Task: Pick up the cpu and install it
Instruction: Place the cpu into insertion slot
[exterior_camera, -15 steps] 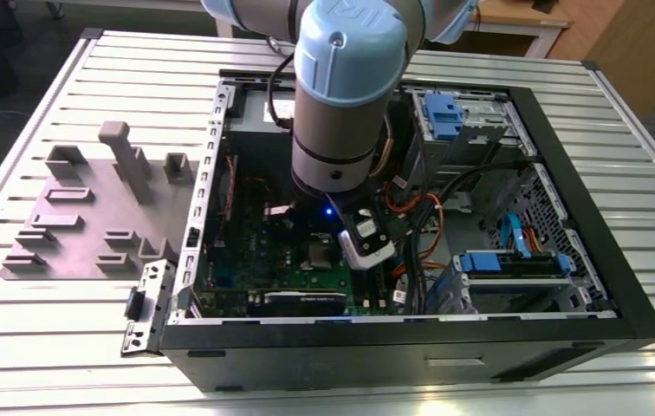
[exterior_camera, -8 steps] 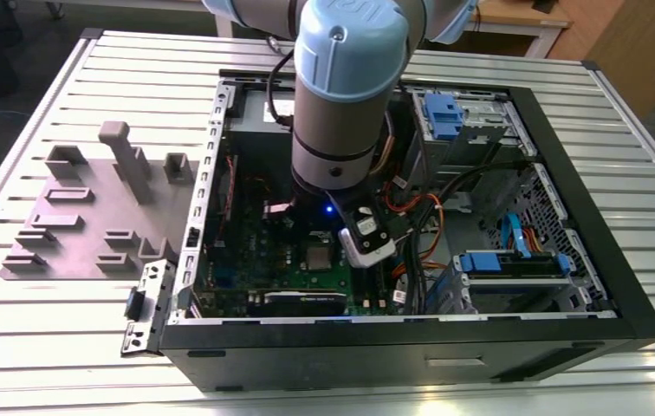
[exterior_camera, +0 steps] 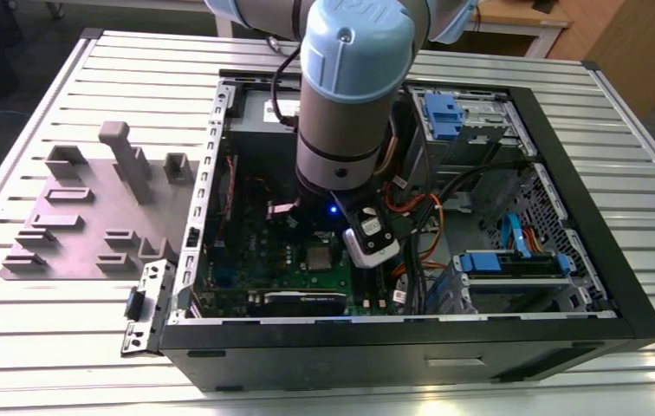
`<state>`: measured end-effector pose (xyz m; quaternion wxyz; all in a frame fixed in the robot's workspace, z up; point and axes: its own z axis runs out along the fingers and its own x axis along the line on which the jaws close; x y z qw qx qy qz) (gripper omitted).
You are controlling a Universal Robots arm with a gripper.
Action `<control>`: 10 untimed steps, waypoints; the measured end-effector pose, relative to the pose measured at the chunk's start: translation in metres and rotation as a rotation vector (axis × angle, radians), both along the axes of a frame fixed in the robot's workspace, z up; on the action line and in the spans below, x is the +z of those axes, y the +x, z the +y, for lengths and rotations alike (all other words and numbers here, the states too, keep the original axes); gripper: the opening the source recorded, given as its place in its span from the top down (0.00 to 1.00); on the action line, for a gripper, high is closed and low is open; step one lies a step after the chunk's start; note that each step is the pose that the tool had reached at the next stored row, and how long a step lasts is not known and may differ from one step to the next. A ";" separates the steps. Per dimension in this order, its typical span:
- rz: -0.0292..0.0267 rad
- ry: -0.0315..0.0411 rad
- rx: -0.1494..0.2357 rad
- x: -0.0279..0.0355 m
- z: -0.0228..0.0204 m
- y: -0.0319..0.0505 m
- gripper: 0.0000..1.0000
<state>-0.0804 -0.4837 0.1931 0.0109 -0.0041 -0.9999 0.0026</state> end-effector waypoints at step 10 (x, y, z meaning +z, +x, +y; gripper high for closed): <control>0.0008 -0.0009 0.000 -0.0059 -0.0001 0.0004 0.47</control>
